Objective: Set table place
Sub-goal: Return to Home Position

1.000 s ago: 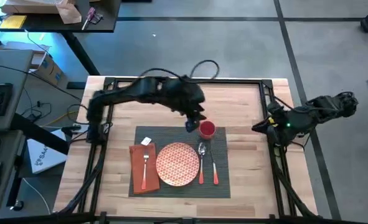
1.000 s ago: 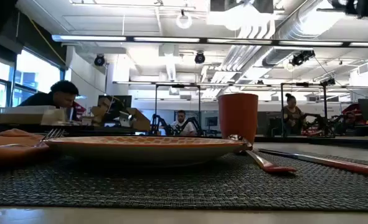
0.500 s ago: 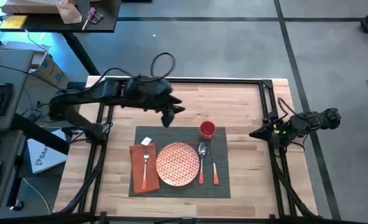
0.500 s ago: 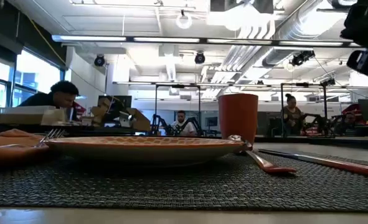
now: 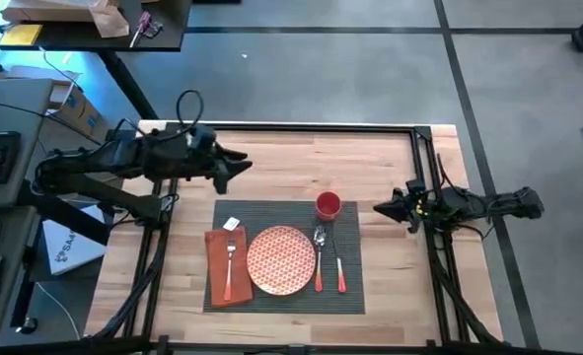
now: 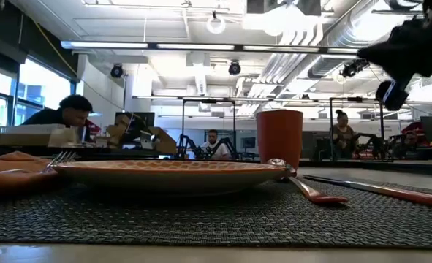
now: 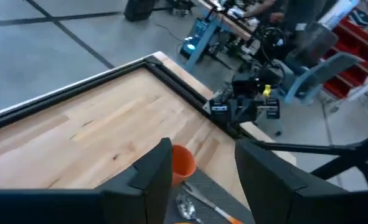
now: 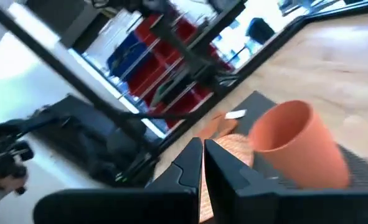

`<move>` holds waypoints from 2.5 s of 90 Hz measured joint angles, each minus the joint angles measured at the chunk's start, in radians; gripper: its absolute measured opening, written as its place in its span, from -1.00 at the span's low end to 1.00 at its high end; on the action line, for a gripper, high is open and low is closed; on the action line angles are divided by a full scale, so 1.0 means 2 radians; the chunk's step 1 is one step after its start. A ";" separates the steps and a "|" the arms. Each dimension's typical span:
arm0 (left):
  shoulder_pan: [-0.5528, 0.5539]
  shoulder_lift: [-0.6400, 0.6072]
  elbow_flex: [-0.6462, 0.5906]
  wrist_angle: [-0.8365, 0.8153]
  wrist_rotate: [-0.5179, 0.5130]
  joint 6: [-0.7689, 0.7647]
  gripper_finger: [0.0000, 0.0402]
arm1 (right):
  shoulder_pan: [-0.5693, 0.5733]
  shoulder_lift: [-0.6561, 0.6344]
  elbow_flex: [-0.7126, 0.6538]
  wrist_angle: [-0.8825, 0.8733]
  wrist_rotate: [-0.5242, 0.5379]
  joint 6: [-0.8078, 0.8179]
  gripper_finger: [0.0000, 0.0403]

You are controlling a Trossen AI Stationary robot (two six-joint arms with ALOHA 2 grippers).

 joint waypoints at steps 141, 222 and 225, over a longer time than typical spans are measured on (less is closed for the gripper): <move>0.050 -0.415 -0.594 0.308 0.030 0.163 -0.22 | -0.078 -0.001 0.000 -0.013 -0.046 -0.083 -1.00; 0.036 -0.499 -0.594 0.297 0.028 0.347 -0.22 | -0.078 -0.001 0.001 -0.015 -0.046 -0.084 -1.00; 0.035 -0.498 -0.594 0.297 0.028 0.345 -0.22 | -0.078 -0.001 0.001 -0.015 -0.046 -0.084 -1.00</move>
